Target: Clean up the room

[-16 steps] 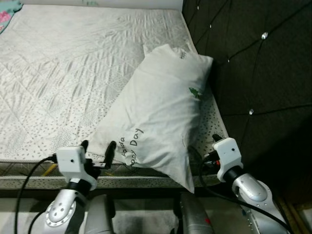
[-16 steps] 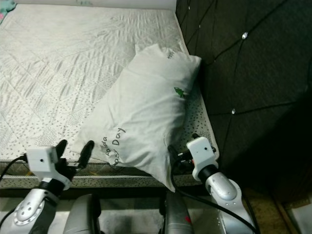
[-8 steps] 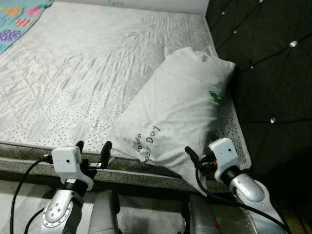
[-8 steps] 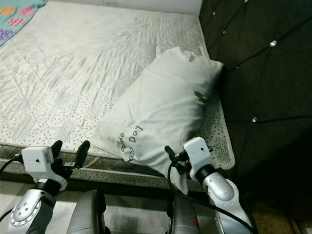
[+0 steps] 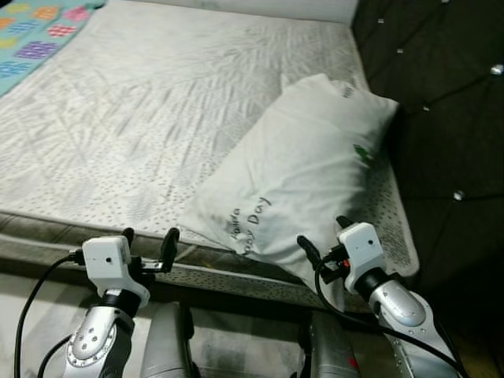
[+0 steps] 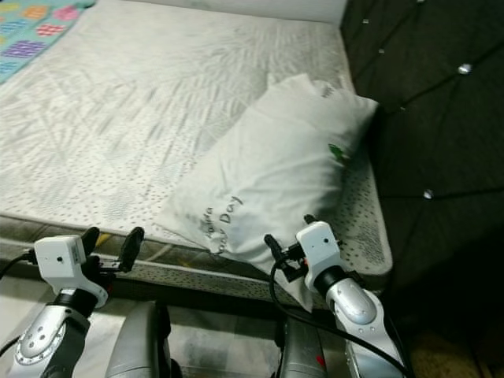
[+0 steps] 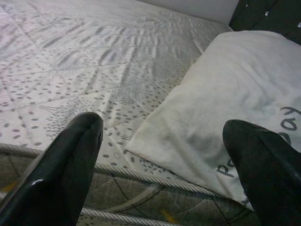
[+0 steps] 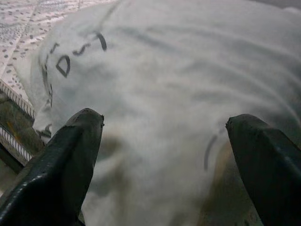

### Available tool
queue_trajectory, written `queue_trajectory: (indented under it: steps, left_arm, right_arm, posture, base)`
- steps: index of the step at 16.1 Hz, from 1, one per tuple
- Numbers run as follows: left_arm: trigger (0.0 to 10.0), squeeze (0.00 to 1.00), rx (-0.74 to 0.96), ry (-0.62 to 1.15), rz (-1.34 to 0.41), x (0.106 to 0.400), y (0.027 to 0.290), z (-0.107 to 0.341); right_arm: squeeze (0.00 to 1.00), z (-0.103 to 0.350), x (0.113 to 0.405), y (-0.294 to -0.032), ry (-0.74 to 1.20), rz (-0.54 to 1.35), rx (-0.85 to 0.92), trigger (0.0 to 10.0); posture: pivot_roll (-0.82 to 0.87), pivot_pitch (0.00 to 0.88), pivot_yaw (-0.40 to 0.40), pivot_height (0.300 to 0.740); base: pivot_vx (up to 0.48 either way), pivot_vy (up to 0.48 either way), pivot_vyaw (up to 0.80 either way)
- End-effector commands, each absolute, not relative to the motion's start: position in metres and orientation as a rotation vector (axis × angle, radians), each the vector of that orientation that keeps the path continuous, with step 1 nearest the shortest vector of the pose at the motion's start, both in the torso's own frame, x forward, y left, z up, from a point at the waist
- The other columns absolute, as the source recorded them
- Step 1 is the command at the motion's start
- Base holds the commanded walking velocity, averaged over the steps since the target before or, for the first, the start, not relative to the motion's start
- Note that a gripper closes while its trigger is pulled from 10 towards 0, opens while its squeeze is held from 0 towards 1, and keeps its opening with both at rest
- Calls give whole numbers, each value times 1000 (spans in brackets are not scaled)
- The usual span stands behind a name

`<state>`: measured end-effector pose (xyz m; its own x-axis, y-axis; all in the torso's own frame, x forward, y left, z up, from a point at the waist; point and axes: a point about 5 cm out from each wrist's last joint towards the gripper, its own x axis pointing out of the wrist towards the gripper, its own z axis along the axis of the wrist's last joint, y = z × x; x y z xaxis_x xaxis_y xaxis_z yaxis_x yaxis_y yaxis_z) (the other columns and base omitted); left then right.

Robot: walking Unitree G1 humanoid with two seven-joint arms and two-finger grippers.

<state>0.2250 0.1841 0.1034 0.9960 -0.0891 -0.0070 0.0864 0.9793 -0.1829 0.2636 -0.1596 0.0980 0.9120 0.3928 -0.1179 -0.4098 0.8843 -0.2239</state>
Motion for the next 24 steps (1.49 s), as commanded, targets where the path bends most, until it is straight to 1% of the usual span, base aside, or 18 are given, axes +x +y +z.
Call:
queue_trajectory:
  steps: [1,6,10,11,15,20,24]
  left_arm:
    - [10000,0,-178,27,-81,223,185,102]
    - [10000,0,-169,17,-55,225,187,103]
    - [10000,0,-172,13,-47,224,187,105]
    - [10000,0,-173,10,-43,223,188,106]
    - [10000,0,-192,15,-59,215,185,108]
    - [10000,0,-189,25,-54,208,187,110]
    - [10000,0,-178,32,-39,205,191,112]
  right_arm:
    - [0,98,263,-162,72,406,-247,10000]
    - [0,100,267,-158,65,413,-233,10000]
    - [0,105,279,-145,67,388,-196,10000]
    - [0,106,282,-141,71,386,-189,10000]
    - [0,103,293,-123,127,374,-141,10000]
    - [0,97,305,-106,188,284,-127,10000]
    - [0,94,316,-95,227,195,-169,10000]
  posture:
    - [-51,142,-48,532]
    - [-48,137,-49,532]
    - [-32,139,-62,532]
    - [-16,141,-77,532]
    - [7,150,-92,532]
    - [39,177,-92,532]
    - [58,182,-93,532]
  base:
    - [0,0,0]
    - [0,0,0]
    - [0,0,0]
    - [0,0,0]
    - [0,0,0]
    - [0,0,0]
    - [0,0,0]
